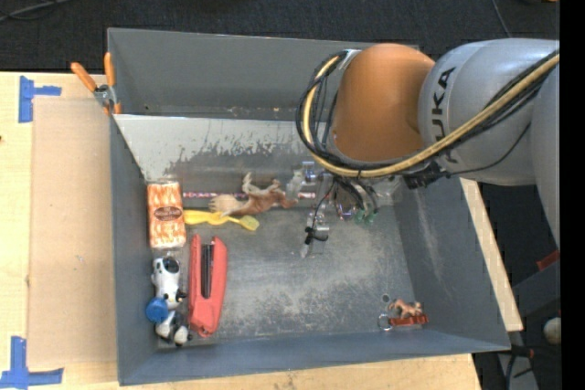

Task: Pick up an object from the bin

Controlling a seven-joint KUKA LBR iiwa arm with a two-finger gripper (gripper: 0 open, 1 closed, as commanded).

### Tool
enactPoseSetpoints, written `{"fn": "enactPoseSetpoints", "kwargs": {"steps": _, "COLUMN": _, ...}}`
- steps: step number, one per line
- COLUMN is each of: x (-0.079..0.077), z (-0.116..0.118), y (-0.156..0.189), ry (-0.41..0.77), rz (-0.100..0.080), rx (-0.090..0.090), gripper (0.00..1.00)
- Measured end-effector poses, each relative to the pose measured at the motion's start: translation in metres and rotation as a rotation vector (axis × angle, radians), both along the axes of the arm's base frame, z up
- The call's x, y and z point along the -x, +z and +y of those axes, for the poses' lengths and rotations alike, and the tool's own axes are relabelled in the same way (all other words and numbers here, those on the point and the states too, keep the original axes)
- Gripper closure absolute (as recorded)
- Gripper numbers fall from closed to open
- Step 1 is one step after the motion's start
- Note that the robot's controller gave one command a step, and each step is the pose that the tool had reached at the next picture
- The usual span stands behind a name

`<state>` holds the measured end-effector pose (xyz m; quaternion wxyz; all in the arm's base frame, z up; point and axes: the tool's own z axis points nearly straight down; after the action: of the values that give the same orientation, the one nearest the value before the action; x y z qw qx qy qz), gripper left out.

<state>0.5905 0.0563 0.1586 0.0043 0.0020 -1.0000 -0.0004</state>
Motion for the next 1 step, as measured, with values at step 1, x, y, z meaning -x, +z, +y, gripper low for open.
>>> {"fn": "enactPoseSetpoints", "kwargs": {"steps": 1, "x": -0.0017, "z": -0.0004, "y": 0.0047, "ry": -0.002, "rz": -0.008, "rx": 0.0, "gripper": 0.0}}
